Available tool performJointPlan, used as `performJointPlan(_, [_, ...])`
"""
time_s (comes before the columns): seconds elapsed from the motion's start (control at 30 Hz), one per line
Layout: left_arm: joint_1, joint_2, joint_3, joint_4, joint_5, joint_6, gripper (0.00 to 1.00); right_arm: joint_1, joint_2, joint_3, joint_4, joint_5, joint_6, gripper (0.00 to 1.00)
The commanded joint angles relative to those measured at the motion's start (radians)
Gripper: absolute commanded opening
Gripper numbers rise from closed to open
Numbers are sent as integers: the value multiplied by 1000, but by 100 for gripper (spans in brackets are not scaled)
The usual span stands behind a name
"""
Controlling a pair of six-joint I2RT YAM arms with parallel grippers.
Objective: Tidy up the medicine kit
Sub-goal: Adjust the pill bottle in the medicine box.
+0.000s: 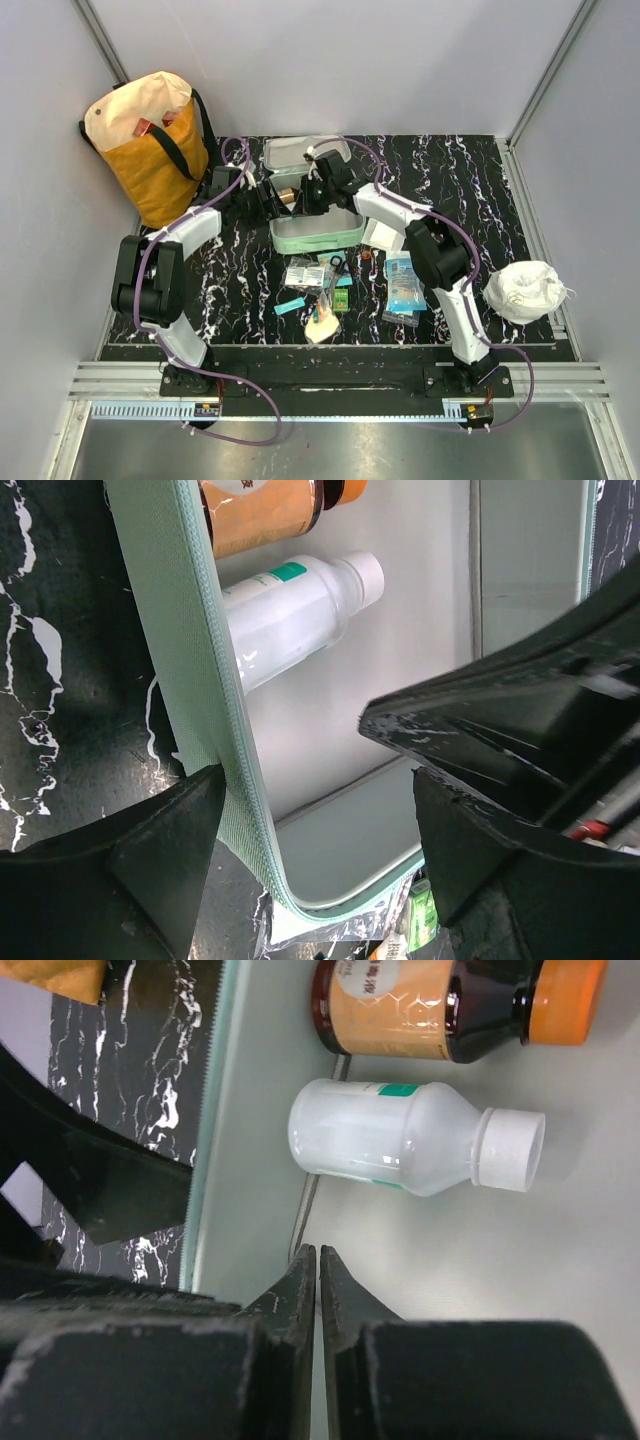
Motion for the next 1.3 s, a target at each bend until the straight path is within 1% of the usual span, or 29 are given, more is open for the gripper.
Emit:
performJointPlan(0.0, [2, -44, -16, 114, 65, -35, 80, 9, 37, 15, 38, -18, 42, 9])
performJointPlan(0.23, [2, -51, -38, 136, 67, -47, 80, 14, 101, 53, 54, -17, 68, 8])
performJointPlan(0.5, [0, -39, -36, 134, 76, -46, 79, 17, 165, 152, 74, -29, 91, 8])
performJointPlan(0.77, [0, -42, -41, 137, 74, -46, 79, 28, 173, 136, 146, -24, 162, 9])
performJointPlan(1.0, [0, -35, -39, 140, 84, -47, 79, 35, 192, 141, 167, 9, 191, 9])
performJointPlan(1.13, [0, -38, -42, 142, 81, -47, 79, 35, 218, 181, 134, 69, 170, 10])
performJointPlan(1.27, [2, -38, -45, 137, 78, -44, 80, 37, 210, 181, 159, 28, 144, 15])
